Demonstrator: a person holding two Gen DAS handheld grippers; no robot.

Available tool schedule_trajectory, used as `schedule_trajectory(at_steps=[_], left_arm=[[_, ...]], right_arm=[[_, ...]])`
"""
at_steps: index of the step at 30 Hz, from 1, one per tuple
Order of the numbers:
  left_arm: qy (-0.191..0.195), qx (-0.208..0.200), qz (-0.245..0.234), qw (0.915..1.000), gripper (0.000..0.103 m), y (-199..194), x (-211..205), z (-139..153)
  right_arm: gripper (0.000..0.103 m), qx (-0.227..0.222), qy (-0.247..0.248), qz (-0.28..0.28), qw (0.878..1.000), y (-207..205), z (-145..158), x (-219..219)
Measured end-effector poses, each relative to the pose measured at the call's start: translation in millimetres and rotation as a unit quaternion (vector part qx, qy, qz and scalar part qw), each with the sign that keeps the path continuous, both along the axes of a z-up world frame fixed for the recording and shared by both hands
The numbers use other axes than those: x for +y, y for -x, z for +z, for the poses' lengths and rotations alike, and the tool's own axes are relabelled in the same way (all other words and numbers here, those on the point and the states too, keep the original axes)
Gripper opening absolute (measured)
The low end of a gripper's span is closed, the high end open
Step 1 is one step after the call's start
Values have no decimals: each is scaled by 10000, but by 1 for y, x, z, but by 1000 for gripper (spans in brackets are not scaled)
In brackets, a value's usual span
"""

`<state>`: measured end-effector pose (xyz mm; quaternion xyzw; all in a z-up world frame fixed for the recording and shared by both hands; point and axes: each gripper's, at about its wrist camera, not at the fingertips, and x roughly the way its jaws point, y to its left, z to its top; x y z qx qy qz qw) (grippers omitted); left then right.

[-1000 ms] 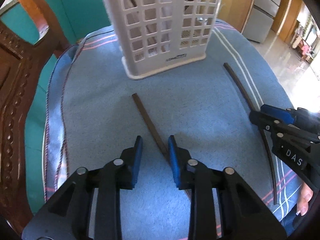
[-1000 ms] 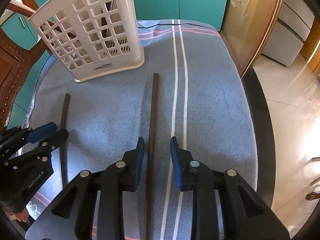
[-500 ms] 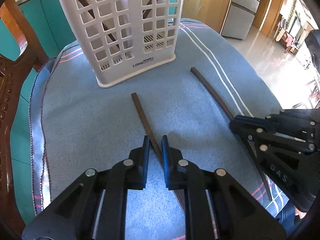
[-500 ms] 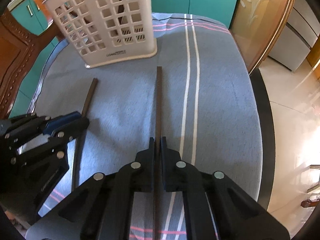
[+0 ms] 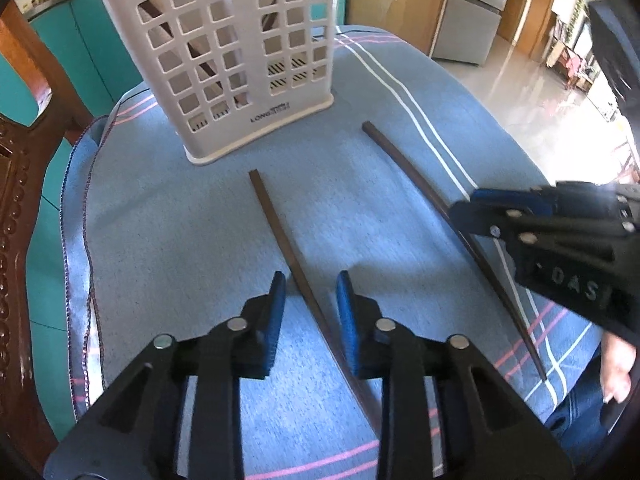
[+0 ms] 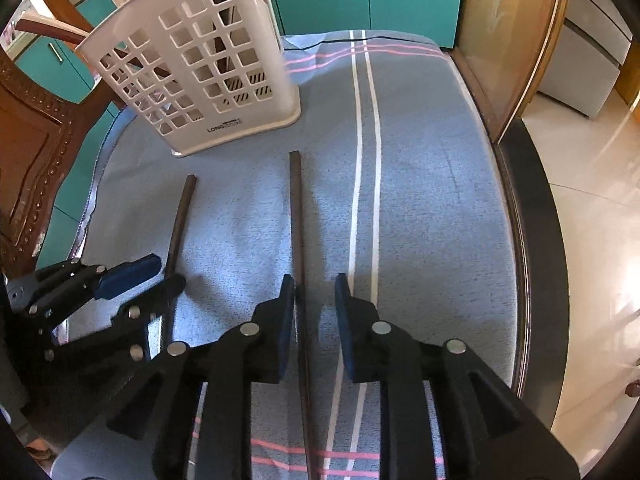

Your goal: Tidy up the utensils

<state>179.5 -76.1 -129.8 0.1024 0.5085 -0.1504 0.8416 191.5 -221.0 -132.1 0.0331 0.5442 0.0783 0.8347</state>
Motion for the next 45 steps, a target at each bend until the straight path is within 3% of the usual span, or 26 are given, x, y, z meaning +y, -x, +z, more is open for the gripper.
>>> schedule_trajectory(at_steps=[12, 16, 19, 24, 32, 37, 42, 45], left_arm=[[-483, 40, -412, 9980, 25, -1, 9, -6], [-401, 28, -30, 9992, 29, -12, 22, -6], [-85, 53, 428, 9990, 36, -25, 30, -5], [129, 155, 1121, 9935, 42, -47, 41, -12], [29, 1, 1357, 9907, 60, -69, 43, -18], [-62, -124, 1428, 9897, 66, -88, 36, -22], [36, -110, 1505, 9885, 67, -101, 38, -24], [118, -63, 1447, 9894, 58, -106, 38, -23]], right_arm=[[27, -36, 49, 21, 10000, -1, -2, 1], [28, -120, 115, 44, 9999, 0, 0, 1], [28, -285, 312, 25, 9991, -3, 2, 3], [28, -462, 491, -20, 9977, -17, -2, 9], [28, -589, 641, 80, 9962, -32, -14, 18], [28, -651, 639, 11, 9958, -41, -17, 20], [28, -712, 674, 4, 9952, -46, -20, 24], [28, -702, 667, 30, 9953, -48, -19, 23]])
